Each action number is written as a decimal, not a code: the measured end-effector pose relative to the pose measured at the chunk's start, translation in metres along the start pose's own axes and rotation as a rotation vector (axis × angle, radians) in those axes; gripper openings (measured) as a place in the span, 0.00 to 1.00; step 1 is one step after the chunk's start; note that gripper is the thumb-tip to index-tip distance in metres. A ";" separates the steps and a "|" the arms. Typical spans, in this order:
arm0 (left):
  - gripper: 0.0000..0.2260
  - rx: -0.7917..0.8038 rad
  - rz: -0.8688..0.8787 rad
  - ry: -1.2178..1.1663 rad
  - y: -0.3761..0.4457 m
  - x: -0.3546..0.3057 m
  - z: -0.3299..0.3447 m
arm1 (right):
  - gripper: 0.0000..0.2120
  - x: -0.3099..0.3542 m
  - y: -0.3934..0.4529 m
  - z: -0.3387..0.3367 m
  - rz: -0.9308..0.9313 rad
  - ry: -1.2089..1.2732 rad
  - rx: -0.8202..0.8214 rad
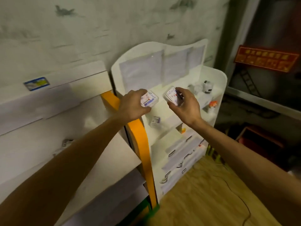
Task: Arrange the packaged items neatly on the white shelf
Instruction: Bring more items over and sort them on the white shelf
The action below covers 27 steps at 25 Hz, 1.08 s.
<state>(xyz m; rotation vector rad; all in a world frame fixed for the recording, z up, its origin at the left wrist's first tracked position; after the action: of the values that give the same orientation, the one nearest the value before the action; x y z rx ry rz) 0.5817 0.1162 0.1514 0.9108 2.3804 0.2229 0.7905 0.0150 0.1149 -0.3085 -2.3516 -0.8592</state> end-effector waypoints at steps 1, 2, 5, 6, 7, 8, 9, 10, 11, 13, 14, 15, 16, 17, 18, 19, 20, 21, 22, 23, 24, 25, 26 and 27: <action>0.29 0.051 0.027 0.062 0.013 -0.006 0.017 | 0.29 -0.021 0.000 -0.001 0.036 -0.035 0.019; 0.30 0.088 0.033 0.101 0.024 -0.009 0.032 | 0.29 -0.039 0.000 0.001 0.061 -0.071 0.041; 0.39 0.197 -0.023 0.143 0.061 -0.005 0.080 | 0.25 -0.085 0.008 0.023 0.081 -0.223 0.190; 0.40 0.251 -0.058 0.174 0.075 0.000 0.097 | 0.24 -0.098 0.015 0.035 0.058 -0.299 0.266; 0.38 0.311 -0.087 0.224 0.087 0.005 0.115 | 0.23 -0.110 0.023 0.048 0.032 -0.365 0.341; 0.36 0.363 -0.115 0.287 0.100 0.011 0.131 | 0.23 -0.121 0.032 0.061 0.014 -0.415 0.404; 0.34 0.412 -0.143 0.345 0.114 0.019 0.145 | 0.23 -0.131 0.042 0.076 -0.005 -0.447 0.455; 0.34 0.468 -0.174 0.391 0.125 0.028 0.155 | 0.25 -0.139 0.049 0.090 -0.014 -0.460 0.506; 0.34 0.529 -0.201 0.430 0.135 0.037 0.163 | 0.26 -0.146 0.053 0.104 -0.016 -0.462 0.548; 0.36 0.628 -0.258 0.505 0.155 0.060 0.178 | 0.29 -0.161 0.065 0.132 -0.020 -0.454 0.607; 0.36 0.650 -0.279 0.548 0.163 0.071 0.183 | 0.29 -0.166 0.070 0.145 -0.017 -0.445 0.619; 0.36 0.645 -0.297 0.590 0.170 0.082 0.187 | 0.28 -0.171 0.076 0.157 -0.019 -0.437 0.629; 0.34 0.626 -0.316 0.630 0.174 0.091 0.191 | 0.28 -0.175 0.080 0.168 -0.022 -0.431 0.645; 0.33 0.606 -0.333 0.665 0.177 0.098 0.194 | 0.28 -0.177 0.085 0.177 -0.031 -0.429 0.661; 0.32 0.591 -0.349 0.690 0.179 0.104 0.198 | 0.29 -0.179 0.091 0.185 -0.037 -0.426 0.673; 0.32 0.579 -0.370 0.700 0.179 0.109 0.202 | 0.29 -0.181 0.095 0.191 -0.042 -0.421 0.675; 0.31 0.570 -0.401 0.691 0.178 0.114 0.206 | 0.30 -0.182 0.099 0.197 -0.043 -0.414 0.675; 0.30 0.556 -0.439 0.662 0.178 0.119 0.212 | 0.31 -0.183 0.105 0.202 -0.047 -0.407 0.677; 0.30 0.537 -0.479 0.616 0.178 0.124 0.217 | 0.31 -0.185 0.110 0.207 -0.055 -0.402 0.684; 0.31 0.522 -0.511 0.570 0.177 0.126 0.220 | 0.31 -0.186 0.115 0.211 -0.068 -0.400 0.698; 0.31 0.517 -0.533 0.539 0.175 0.128 0.223 | 0.31 -0.189 0.118 0.215 -0.080 -0.396 0.718; 0.31 0.514 -0.546 0.511 0.173 0.130 0.225 | 0.30 -0.192 0.122 0.220 -0.093 -0.384 0.736; 0.31 0.514 -0.566 0.469 0.170 0.132 0.227 | 0.30 -0.195 0.124 0.223 -0.103 -0.364 0.755; 0.32 0.513 -0.592 0.414 0.166 0.134 0.228 | 0.30 -0.199 0.126 0.226 -0.115 -0.349 0.772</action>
<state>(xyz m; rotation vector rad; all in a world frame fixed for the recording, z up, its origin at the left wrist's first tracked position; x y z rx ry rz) 0.7233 0.3184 -0.0399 0.3333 3.0424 -0.4958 0.8927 0.2548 -0.0802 0.0073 -2.8336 0.1147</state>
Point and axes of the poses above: each hand's wrist, its own y-axis towards the middle knuckle, its own z-axis out of the palm, x = y × z, the point moved 3 cm from there along y, towards the middle knuckle, and after that the axes turned 5 degrees about -y, right-handed, at the moved point
